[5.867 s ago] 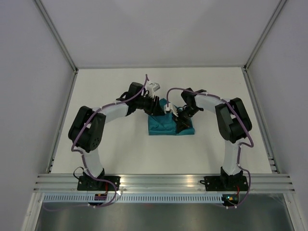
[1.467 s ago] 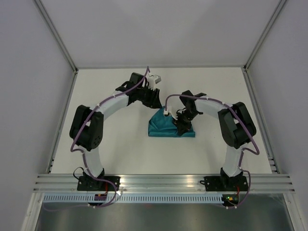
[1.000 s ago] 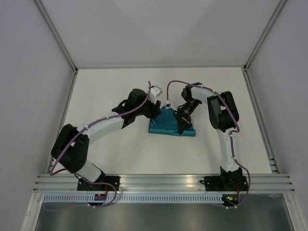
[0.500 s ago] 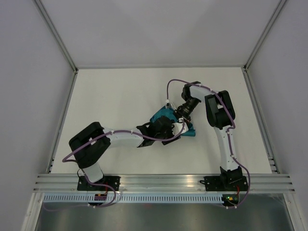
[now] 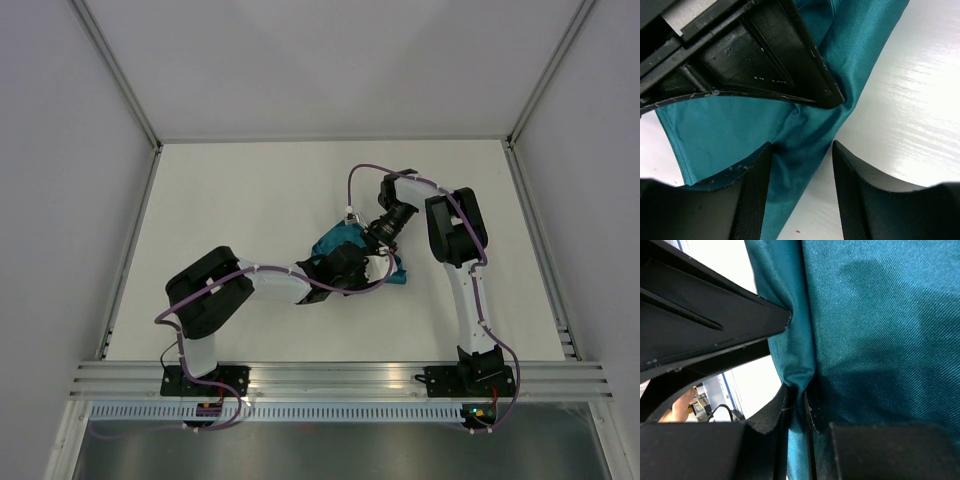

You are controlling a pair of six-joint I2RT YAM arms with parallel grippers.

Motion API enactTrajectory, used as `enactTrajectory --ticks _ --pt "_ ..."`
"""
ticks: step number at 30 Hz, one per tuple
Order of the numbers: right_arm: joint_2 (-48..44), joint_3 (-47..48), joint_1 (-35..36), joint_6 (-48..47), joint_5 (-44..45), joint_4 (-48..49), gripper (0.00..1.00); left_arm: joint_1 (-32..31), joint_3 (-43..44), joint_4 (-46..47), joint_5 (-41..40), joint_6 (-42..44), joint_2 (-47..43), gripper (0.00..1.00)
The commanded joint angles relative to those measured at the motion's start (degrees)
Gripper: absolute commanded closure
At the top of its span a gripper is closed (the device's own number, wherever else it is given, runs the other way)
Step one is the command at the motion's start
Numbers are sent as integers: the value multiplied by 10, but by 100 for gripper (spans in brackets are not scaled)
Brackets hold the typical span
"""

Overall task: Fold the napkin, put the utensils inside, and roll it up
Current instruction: Roll the napkin with the utensil

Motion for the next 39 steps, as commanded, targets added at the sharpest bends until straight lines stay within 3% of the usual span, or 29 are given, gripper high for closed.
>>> enactTrajectory --ticks 1,4,12,17,22,33,39 --pt "40 2 -2 -33 86 72 85 0 8 13 -10 31 15 44" --pt "44 8 -2 -32 86 68 85 1 15 -18 3 39 31 44" --pt "43 16 -2 -28 81 65 77 7 52 -93 78 32 76 60" --pt "13 15 -3 -27 67 58 50 20 76 -147 137 26 100 81" --pt "-29 17 -9 -17 45 51 35 29 93 -177 202 24 113 92" --pt "-129 23 -96 85 -10 121 29 72 135 -236 339 3 130 98" --pt "-237 -89 -173 107 -47 248 29 124 208 -318 454 -25 172 98"
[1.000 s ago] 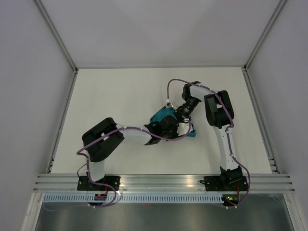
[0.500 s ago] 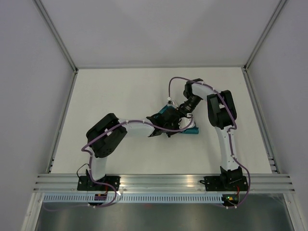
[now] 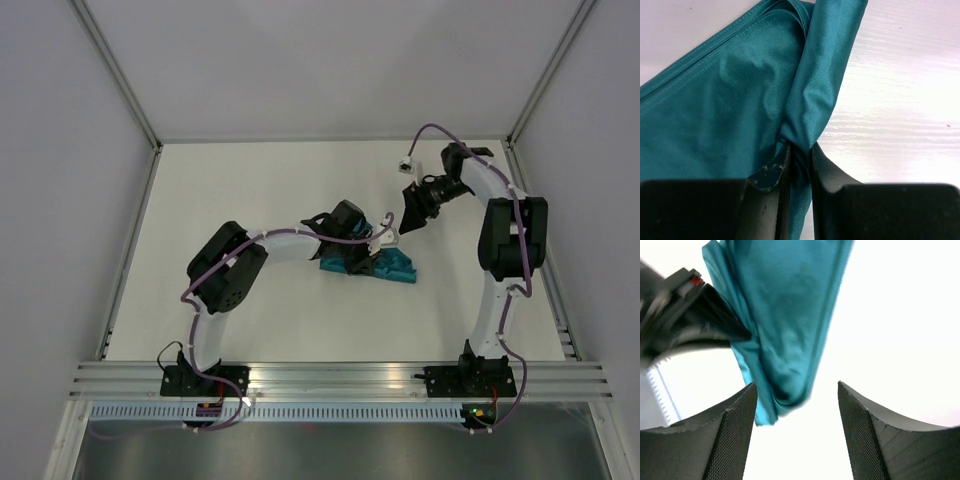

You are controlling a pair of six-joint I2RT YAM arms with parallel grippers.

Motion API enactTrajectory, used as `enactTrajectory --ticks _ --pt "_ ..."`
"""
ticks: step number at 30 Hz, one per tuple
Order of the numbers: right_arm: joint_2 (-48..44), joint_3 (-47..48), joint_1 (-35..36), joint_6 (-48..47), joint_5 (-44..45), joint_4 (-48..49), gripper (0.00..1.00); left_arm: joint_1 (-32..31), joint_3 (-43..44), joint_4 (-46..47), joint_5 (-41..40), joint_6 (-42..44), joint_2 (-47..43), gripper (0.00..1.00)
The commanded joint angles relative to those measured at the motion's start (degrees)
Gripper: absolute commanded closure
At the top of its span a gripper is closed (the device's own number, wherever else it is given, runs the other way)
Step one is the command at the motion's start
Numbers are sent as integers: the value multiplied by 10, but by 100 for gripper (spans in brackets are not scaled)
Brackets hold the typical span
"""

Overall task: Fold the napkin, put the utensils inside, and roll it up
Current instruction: Roll the napkin with the utensil

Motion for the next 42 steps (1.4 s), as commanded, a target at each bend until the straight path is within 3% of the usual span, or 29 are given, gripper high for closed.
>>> enactTrajectory --ticks 1,6,14,26,32,35,36,38,42 --pt "-107 -72 -27 16 -30 104 29 28 30 -144 128 -44 66 98" --pt "-244 -271 -23 9 26 282 28 74 107 -246 225 -66 137 97" --pt "-429 -506 91 -18 123 468 26 97 204 -334 294 -97 221 96" --pt "-453 -609 246 -22 247 529 28 96 257 -362 290 -139 259 96" --pt "-446 -645 290 -22 289 566 35 96 263 -364 284 -146 261 96" --pt "-435 -647 291 -21 302 575 49 96 264 -366 283 -145 259 96" --pt "-430 -648 291 -20 310 576 58 97 265 -366 284 -145 256 94" --pt "-427 -646 291 -19 315 580 65 97 267 -367 289 -145 252 90" --pt "-418 -644 291 -22 319 574 76 96 275 -368 288 -143 231 70"
